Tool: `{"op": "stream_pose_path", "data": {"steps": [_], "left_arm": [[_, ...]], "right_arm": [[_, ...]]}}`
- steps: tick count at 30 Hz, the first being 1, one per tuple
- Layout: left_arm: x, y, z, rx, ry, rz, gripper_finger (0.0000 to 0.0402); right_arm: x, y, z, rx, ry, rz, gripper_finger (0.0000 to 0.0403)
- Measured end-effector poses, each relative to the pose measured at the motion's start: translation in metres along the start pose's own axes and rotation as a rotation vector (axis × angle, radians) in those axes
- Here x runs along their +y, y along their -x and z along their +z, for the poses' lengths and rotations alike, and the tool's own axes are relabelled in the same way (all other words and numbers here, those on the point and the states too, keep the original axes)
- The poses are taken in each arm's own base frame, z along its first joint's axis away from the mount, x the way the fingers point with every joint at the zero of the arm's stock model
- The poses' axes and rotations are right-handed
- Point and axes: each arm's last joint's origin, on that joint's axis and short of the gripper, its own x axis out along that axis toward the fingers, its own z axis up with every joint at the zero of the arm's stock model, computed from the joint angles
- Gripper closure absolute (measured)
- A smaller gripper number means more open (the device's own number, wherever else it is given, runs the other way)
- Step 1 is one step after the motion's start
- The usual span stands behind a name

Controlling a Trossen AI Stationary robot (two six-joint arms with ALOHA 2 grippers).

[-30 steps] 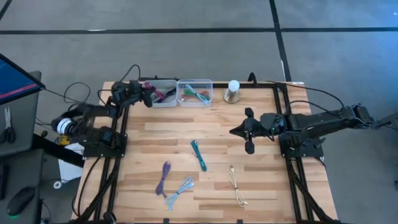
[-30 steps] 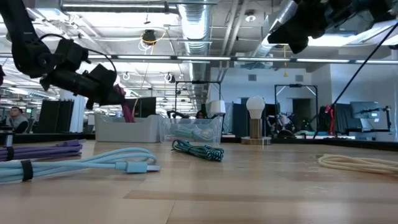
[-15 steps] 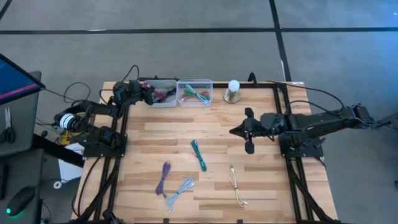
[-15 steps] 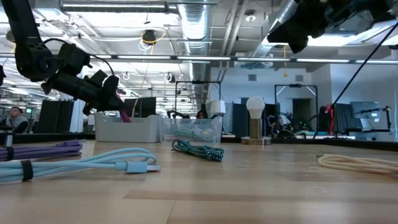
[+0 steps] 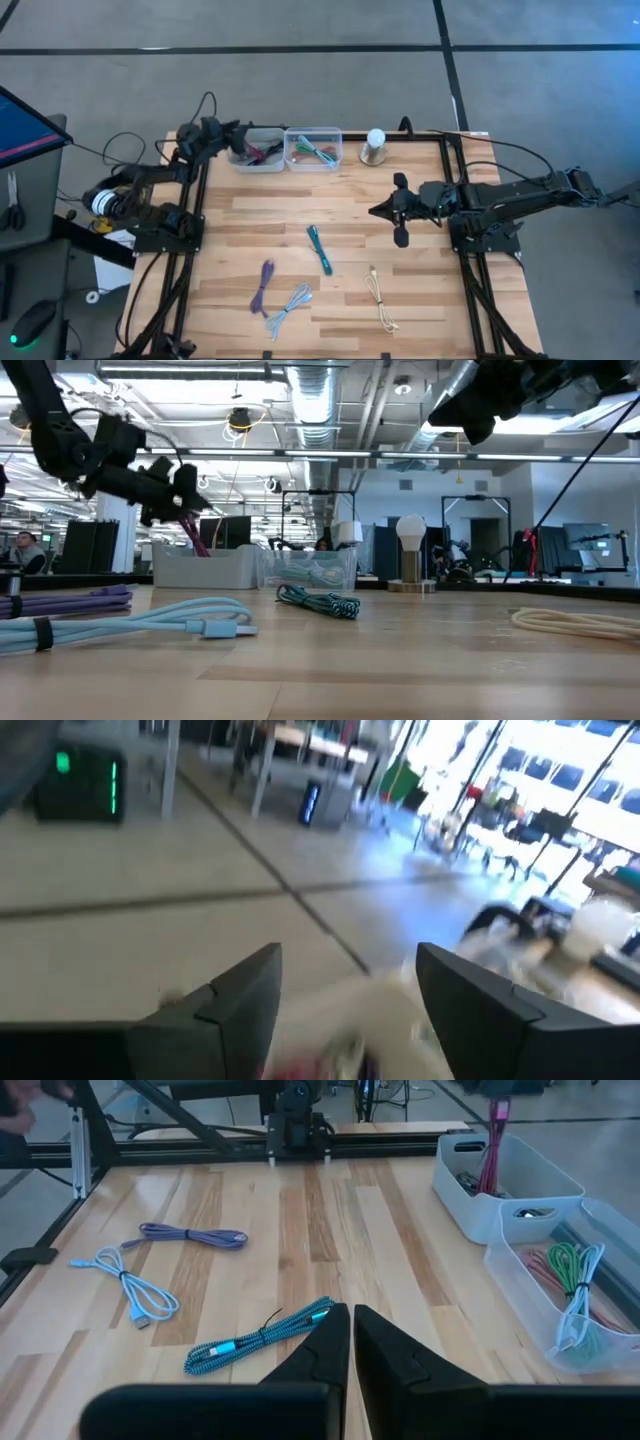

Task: Pick & Place USB Port
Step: Put the pink and black USB cable into the gray bin, then put the white USB cable into the transparent bin

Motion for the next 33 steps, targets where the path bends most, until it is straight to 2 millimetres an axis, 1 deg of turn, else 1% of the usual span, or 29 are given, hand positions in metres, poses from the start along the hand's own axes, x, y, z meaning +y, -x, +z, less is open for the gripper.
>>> {"op": "stream_pose_path", "data": {"steps": [4, 7, 11, 15, 22, 27, 33], "left_arm": [[-0.006, -0.001, 0.027, -0.105, 0.001, -0.026, 0.0166], [-0.012, 0.003, 0.041, -0.145, 0.037, -0.103, 0.0172], [-0.024, 0.013, 0.052, -0.137, 0.071, -0.310, 0.0186], [-0.037, 0.025, 0.061, -0.099, 0.058, -0.546, 0.0207], [-0.066, 0.042, 0.068, -0.039, 0.060, -0.853, 0.0255], [-0.091, 0.046, 0.065, -0.020, 0.050, -1.028, 0.0284], [-0.121, 0.052, 0.059, -0.068, -0.009, -1.182, 0.0310]], "right_arm": [[0.000, 0.000, 0.000, 0.000, 0.000, 0.000, 0.0391], [0.000, 0.000, 0.000, 0.000, 0.000, 0.000, 0.0391], [-0.001, 0.000, 0.000, 0.000, -0.001, -0.003, 0.0391], [-0.004, -0.001, 0.000, 0.000, -0.007, -0.018, 0.0391], [-0.006, -0.005, -0.002, 0.017, -0.009, -0.023, 0.0391], [-0.006, -0.015, -0.006, 0.058, -0.007, -0.033, 0.0391], [-0.008, -0.025, -0.014, 0.113, -0.004, -0.045, 0.0391]]}}
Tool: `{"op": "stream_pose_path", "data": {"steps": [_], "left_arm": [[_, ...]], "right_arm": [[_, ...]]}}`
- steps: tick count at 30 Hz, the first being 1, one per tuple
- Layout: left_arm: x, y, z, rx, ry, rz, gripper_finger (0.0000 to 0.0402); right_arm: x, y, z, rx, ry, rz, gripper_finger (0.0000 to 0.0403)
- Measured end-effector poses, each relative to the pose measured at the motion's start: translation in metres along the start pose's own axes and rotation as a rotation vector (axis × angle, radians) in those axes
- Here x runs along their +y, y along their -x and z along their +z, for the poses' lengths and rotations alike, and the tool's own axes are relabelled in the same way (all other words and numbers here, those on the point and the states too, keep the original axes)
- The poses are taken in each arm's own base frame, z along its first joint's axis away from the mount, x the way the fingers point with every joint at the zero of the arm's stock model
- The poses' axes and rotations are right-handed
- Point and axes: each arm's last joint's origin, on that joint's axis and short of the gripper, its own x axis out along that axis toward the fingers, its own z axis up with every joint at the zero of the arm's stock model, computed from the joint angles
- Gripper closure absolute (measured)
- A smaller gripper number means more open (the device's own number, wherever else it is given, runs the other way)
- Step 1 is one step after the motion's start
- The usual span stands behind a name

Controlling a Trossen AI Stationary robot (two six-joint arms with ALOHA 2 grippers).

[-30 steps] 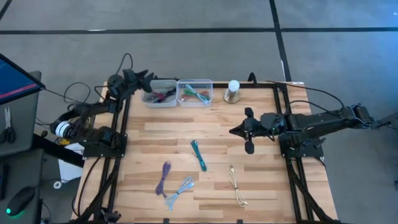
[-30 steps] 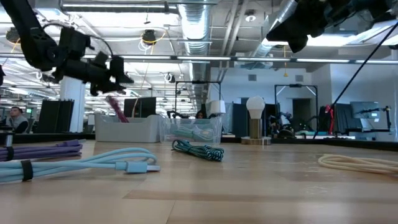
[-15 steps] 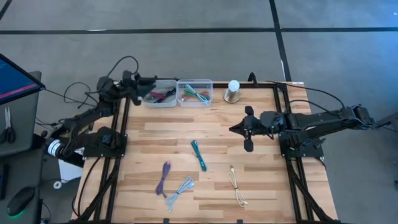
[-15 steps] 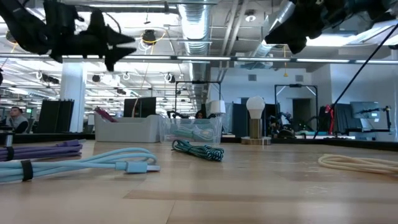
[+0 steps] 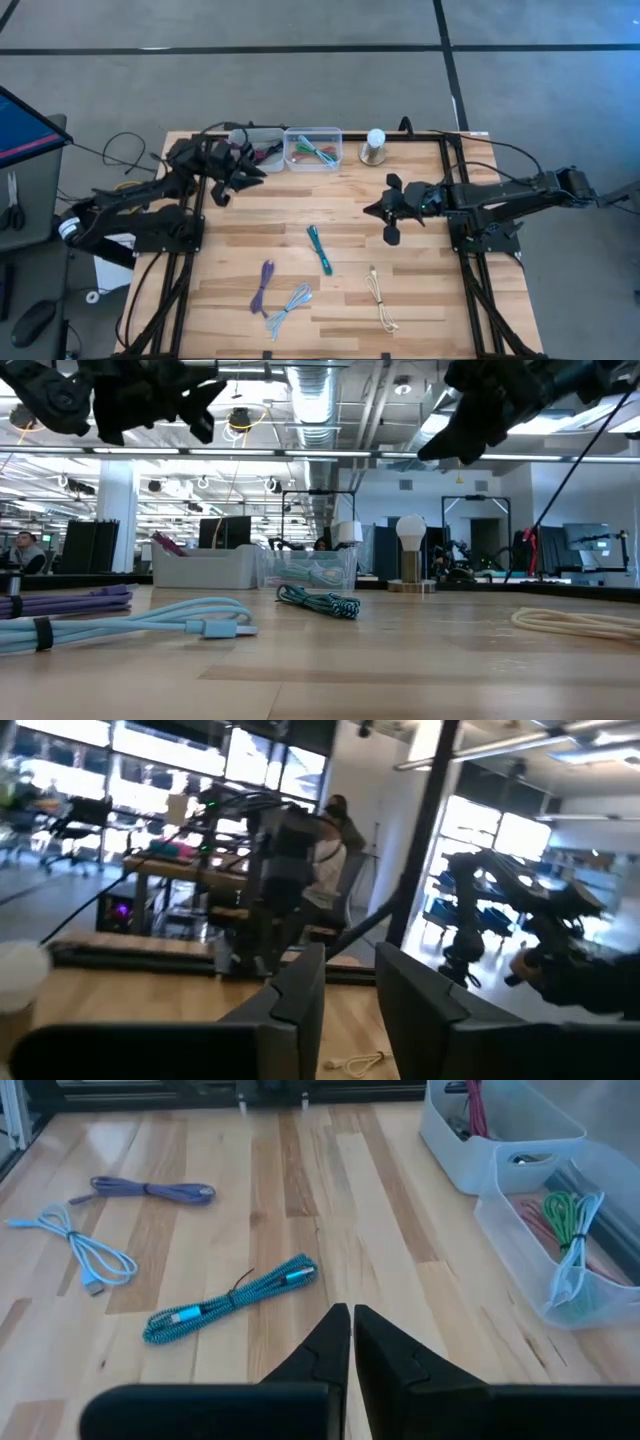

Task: Pick & Place USB Port
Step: Put the white USB cable into the transparent bin

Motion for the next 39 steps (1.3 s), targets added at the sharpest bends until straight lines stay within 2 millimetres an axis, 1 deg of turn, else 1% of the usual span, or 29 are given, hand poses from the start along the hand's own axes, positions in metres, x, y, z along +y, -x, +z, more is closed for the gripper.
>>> {"op": "stream_pose_path", "data": {"steps": [3, 5, 8, 13, 16, 20, 24, 27, 29, 31, 34, 36, 39], "left_arm": [[-0.007, -0.009, -0.002, -0.017, -0.043, -0.034, 0.0323], [-0.011, -0.012, -0.003, -0.020, -0.036, -0.057, 0.0332], [-0.017, -0.012, -0.004, -0.027, -0.033, -0.081, 0.0348], [-0.032, 0.003, -0.013, -0.044, -0.045, -0.089, 0.0375], [-0.041, 0.013, -0.022, -0.061, -0.053, -0.067, 0.0391], [-0.046, 0.024, -0.039, -0.062, -0.015, 0.018, 0.0395], [-0.046, 0.029, -0.053, -0.050, 0.013, 0.061, 0.0396], [-0.046, 0.030, -0.057, -0.044, 0.024, 0.074, 0.0396], [-0.046, 0.030, -0.058, -0.036, 0.033, 0.076, 0.0396], [-0.045, 0.030, -0.059, -0.033, 0.036, 0.078, 0.0396], [-0.045, 0.030, -0.058, -0.034, 0.035, 0.077, 0.0395], [-0.046, 0.030, -0.058, -0.034, 0.035, 0.077, 0.0394], [-0.046, 0.030, -0.058, -0.034, 0.035, 0.077, 0.0395]], "right_arm": [[0.001, -0.002, -0.001, 0.008, -0.004, 0.005, 0.0391], [0.001, -0.001, -0.001, 0.004, -0.020, 0.006, 0.0391], [0.000, 0.006, 0.002, -0.015, -0.036, 0.010, 0.0391], [0.002, 0.024, -0.003, 0.030, -0.013, 0.029, 0.0391], [0.003, 0.038, -0.005, 0.039, -0.050, 0.039, 0.0395], [0.004, 0.053, -0.008, 0.049, -0.144, 0.052, 0.0401], [0.006, 0.059, -0.022, 0.195, -0.317, 0.035, 0.0402], [0.013, 0.061, -0.032, 0.294, -0.414, 0.031, 0.0402], [0.020, 0.061, -0.033, 0.313, -0.426, 0.056, 0.0402], [0.026, 0.059, -0.033, 0.315, -0.400, 0.084, 0.0402], [0.032, 0.056, -0.031, 0.300, -0.330, 0.118, 0.0399], [0.035, 0.052, -0.027, 0.258, -0.295, 0.140, 0.0398], [0.039, 0.045, -0.020, 0.189, -0.324, 0.175, 0.0398]]}}
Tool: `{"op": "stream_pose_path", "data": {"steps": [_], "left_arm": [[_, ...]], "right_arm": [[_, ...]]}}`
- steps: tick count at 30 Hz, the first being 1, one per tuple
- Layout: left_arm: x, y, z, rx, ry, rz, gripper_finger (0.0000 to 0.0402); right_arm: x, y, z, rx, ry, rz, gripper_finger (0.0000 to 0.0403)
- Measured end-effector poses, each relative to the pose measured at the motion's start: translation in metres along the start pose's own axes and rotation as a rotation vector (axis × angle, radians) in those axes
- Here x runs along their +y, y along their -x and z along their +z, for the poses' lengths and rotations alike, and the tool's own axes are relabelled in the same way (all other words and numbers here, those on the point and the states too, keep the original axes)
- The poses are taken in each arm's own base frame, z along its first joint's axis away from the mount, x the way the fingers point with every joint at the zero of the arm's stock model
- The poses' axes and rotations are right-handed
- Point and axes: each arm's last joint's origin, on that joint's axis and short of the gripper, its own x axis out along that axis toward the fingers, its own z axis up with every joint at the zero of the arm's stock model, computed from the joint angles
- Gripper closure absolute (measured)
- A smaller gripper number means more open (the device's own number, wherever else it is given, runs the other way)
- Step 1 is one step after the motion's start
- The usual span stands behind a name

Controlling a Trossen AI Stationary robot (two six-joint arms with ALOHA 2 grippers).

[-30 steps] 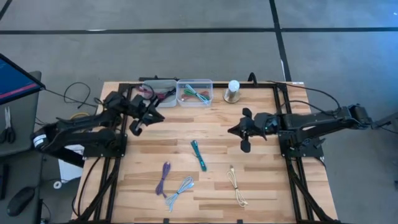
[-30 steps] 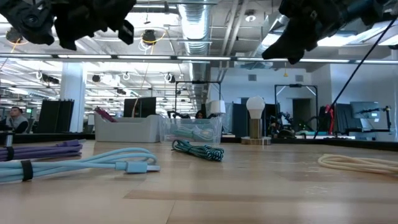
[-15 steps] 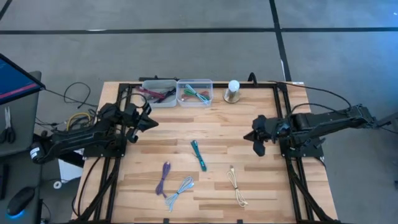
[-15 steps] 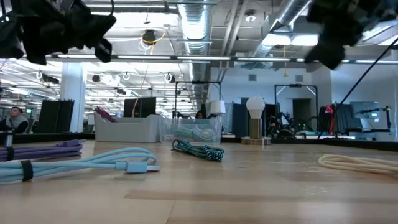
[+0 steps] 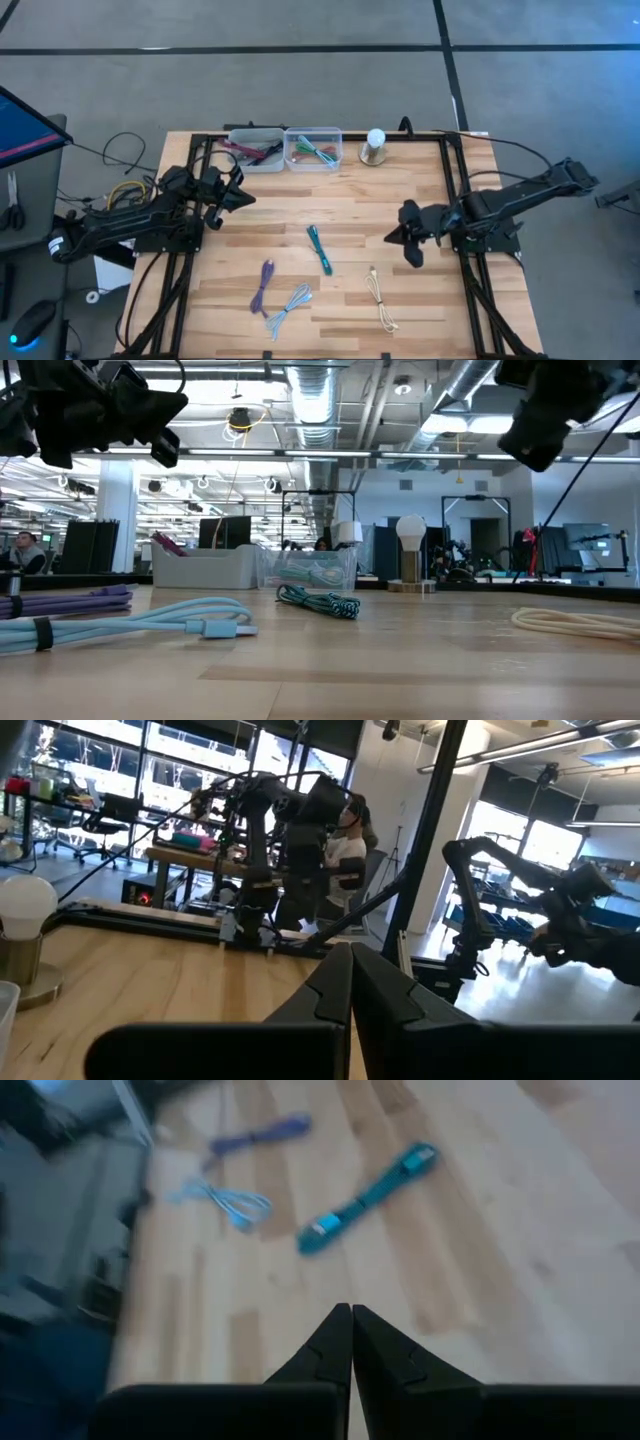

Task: Pick & Place USB Port
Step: Put the white USB cable into the transparent bin

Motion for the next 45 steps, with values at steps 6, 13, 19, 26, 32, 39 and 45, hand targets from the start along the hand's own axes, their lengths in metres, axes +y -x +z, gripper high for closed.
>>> {"op": "stream_pose_path", "data": {"steps": [6, 13, 19, 26, 32, 39, 45], "left_arm": [[0.000, 0.000, 0.000, 0.000, 0.000, 0.000, 0.0394], [-0.001, 0.000, -0.001, 0.016, 0.000, -0.043, 0.0394], [-0.002, 0.000, -0.001, 0.030, 0.004, -0.070, 0.0394], [0.001, -0.001, -0.005, 0.052, 0.027, -0.064, 0.0392], [0.005, -0.003, -0.010, 0.083, 0.058, -0.052, 0.0393], [0.007, -0.004, -0.012, 0.095, 0.056, -0.046, 0.0393], [0.007, -0.004, -0.013, 0.095, 0.058, -0.040, 0.0391]], "right_arm": [[0.008, -0.020, -0.006, 0.103, -0.230, 0.011, 0.0382], [0.028, -0.047, -0.015, 0.274, -0.315, -0.046, 0.0336], [0.047, -0.065, -0.020, 0.408, -0.413, -0.048, 0.0307], [0.057, -0.086, -0.038, 0.538, -0.521, -0.152, 0.0266], [0.063, -0.105, -0.053, 0.632, -0.589, -0.202, 0.0231], [0.073, -0.128, -0.056, 0.655, -0.615, -0.128, 0.0216], [0.081, -0.146, -0.056, 0.669, -0.600, -0.112, 0.0226]]}}
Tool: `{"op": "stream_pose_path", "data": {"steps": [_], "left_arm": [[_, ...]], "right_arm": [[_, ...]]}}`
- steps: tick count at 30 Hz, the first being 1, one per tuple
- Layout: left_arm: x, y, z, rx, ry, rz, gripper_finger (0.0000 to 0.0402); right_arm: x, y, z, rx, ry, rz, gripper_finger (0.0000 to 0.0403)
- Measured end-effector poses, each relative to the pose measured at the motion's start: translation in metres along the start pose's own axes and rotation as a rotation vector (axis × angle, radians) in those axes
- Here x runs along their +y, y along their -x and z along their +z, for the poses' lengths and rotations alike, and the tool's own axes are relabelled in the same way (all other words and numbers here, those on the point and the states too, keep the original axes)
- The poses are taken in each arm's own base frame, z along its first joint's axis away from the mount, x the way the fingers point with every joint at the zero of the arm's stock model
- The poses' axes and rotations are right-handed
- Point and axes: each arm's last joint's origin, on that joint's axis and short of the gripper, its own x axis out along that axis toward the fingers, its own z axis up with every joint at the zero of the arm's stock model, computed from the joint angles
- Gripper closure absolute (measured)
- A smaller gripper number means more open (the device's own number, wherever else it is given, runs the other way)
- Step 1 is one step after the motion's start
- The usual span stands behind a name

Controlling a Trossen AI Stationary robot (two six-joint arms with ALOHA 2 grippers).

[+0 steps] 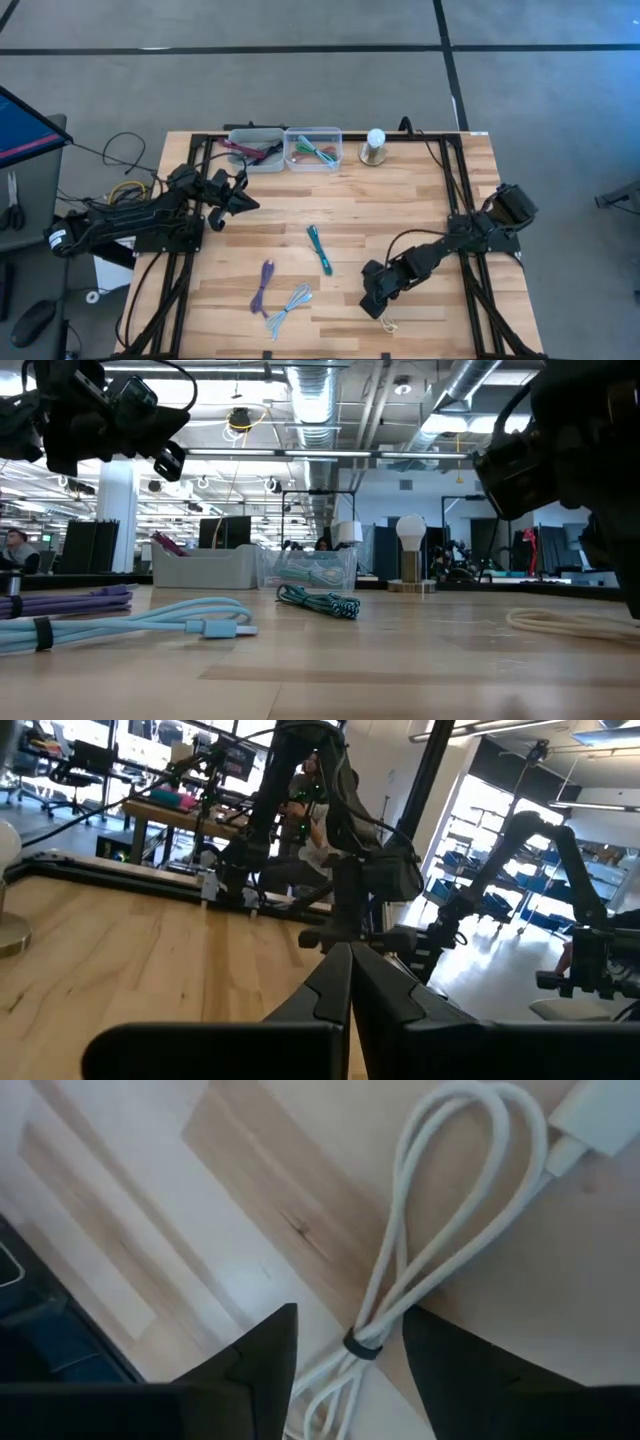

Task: Pick & Place USB Port
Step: Put the white USB cable into the transparent bin

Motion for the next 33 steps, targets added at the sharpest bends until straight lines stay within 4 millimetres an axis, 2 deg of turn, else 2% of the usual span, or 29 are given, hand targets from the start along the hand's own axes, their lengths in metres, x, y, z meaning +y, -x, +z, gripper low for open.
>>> {"op": "stream_pose_path", "data": {"steps": [7, 11, 22, 28, 33], "left_arm": [[0.000, 0.000, 0.000, 0.000, 0.000, 0.000, 0.0394], [0.000, 0.000, 0.000, -0.001, 0.000, 0.000, 0.0392], [0.000, 0.000, 0.000, -0.002, -0.002, -0.001, 0.0391], [0.000, 0.000, 0.000, -0.003, -0.003, -0.001, 0.0390], [0.000, 0.000, 0.000, -0.002, -0.002, -0.001, 0.0390]], "right_arm": [[0.001, -0.012, 0.002, 0.030, 0.016, -0.034, 0.0242], [-0.001, -0.012, 0.002, 0.019, 0.021, -0.055, 0.0263], [-0.005, -0.012, 0.001, 0.025, 0.093, -0.094, 0.0394], [-0.006, -0.012, 0.001, 0.021, 0.132, -0.110, 0.0399], [-0.006, 0.000, 0.006, -0.051, 0.189, -0.110, 0.0401]]}}
